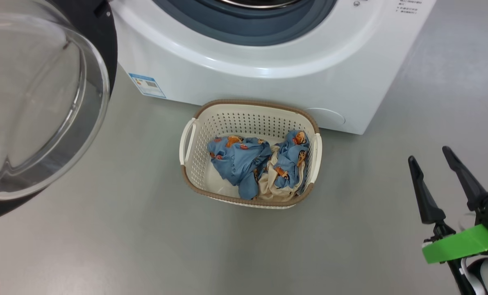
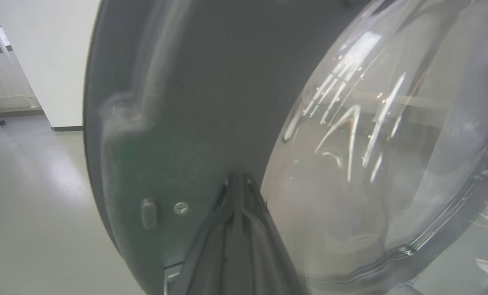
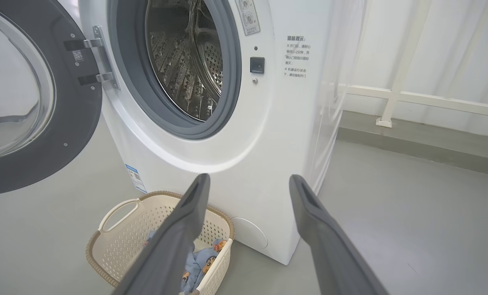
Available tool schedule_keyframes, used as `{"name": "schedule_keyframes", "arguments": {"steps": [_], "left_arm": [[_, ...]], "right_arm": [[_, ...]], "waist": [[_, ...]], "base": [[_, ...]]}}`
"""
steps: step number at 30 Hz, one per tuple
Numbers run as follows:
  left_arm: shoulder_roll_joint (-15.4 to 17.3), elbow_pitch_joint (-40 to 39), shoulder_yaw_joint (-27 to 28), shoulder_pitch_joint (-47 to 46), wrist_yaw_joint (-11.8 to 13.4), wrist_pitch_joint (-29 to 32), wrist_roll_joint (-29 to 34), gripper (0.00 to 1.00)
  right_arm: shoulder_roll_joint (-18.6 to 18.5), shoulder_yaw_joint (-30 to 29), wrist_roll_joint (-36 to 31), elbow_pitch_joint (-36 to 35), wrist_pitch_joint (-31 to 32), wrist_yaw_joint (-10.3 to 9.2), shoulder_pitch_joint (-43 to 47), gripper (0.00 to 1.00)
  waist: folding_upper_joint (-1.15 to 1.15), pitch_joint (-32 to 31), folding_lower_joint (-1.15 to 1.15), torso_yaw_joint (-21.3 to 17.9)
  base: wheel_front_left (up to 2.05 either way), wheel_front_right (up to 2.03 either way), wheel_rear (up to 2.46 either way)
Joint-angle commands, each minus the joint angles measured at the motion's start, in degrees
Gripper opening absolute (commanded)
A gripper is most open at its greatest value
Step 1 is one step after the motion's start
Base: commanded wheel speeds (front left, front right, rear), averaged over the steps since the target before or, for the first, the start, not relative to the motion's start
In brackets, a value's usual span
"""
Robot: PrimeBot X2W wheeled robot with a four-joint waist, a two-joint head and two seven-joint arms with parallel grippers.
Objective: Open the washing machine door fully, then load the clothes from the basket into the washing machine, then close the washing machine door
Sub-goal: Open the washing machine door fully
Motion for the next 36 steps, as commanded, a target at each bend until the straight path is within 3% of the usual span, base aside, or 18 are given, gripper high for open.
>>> {"name": "schedule_keyframes", "arguments": {"steps": [1,20,30,36], "left_arm": [[4.0,-0.6,1.4,-1.7,0.2,-0.3,0.9,0.0],[7.5,5.7,2.4,-8.2,1.7,-0.3,3.6,0.0],[6.4,4.2,2.2,-5.7,-1.4,-0.3,3.8,0.0],[3.7,0.5,1.5,-2.0,-3.7,-0.3,4.5,0.0]], "right_arm": [[-1.5,1.3,0.0,-1.7,-0.7,0.25,-1.6,1.0],[-2.7,1.9,0.1,-2.0,-0.7,0.25,-3.6,1.0],[-1.8,1.8,0.1,-1.3,-0.7,0.25,-3.1,1.0],[-0.6,1.4,-0.1,-0.8,-0.7,0.25,-1.6,1.0]], "waist": [[0.0,0.8,0.0,-0.1],[0.0,3.5,0.0,-0.1],[0.0,1.2,0.0,0.3],[0.0,-2.1,0.0,1.1]], "base": [[0.0,0.0,0.0],[0.0,0.0,0.0],[0.0,0.0,0.0],[0.0,0.0,0.0]]}}
